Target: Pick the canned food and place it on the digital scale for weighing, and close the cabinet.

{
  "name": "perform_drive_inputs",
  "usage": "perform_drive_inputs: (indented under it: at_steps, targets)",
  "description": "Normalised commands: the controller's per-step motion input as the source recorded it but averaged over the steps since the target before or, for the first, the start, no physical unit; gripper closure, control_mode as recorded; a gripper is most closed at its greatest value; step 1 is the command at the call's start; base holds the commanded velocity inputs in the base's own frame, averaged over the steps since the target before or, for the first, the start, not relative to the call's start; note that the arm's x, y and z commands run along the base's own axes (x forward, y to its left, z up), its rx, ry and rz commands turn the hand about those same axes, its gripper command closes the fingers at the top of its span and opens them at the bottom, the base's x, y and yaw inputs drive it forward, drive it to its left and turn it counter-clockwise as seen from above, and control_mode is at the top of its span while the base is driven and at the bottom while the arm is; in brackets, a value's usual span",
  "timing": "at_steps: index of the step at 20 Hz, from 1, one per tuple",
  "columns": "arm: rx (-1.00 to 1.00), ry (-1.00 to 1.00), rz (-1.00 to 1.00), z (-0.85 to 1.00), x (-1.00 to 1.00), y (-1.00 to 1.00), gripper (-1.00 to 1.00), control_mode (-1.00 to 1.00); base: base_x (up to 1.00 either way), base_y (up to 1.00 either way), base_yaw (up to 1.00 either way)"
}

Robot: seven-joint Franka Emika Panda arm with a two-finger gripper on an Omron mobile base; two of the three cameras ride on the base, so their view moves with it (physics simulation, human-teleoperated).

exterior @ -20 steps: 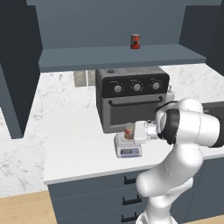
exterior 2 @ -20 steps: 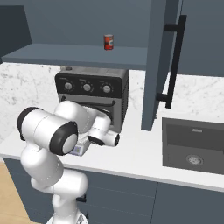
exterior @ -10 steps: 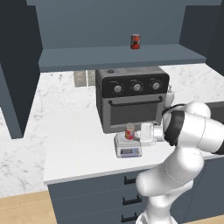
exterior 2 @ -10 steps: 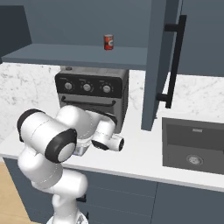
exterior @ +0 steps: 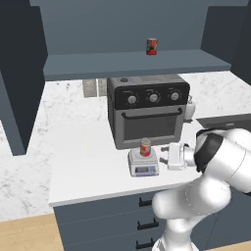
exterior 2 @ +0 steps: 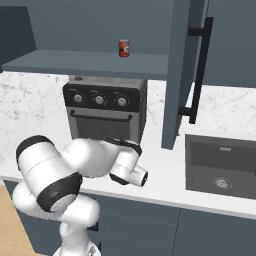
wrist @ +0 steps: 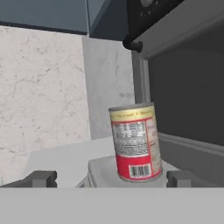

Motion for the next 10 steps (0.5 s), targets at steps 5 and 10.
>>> perform_drive_inputs:
  at_steps: [5, 10]
  targets:
    - [0.09, -0.24, -0.06, 0.52, -0.69, -0.5, -1.0, -1.0, 0.0, 0.0, 0.0]
    - [0.04, -0.29, -0.03, 0.66, -0.54, -0.79, -1.0, -1.0, 0.0, 0.0, 0.0]
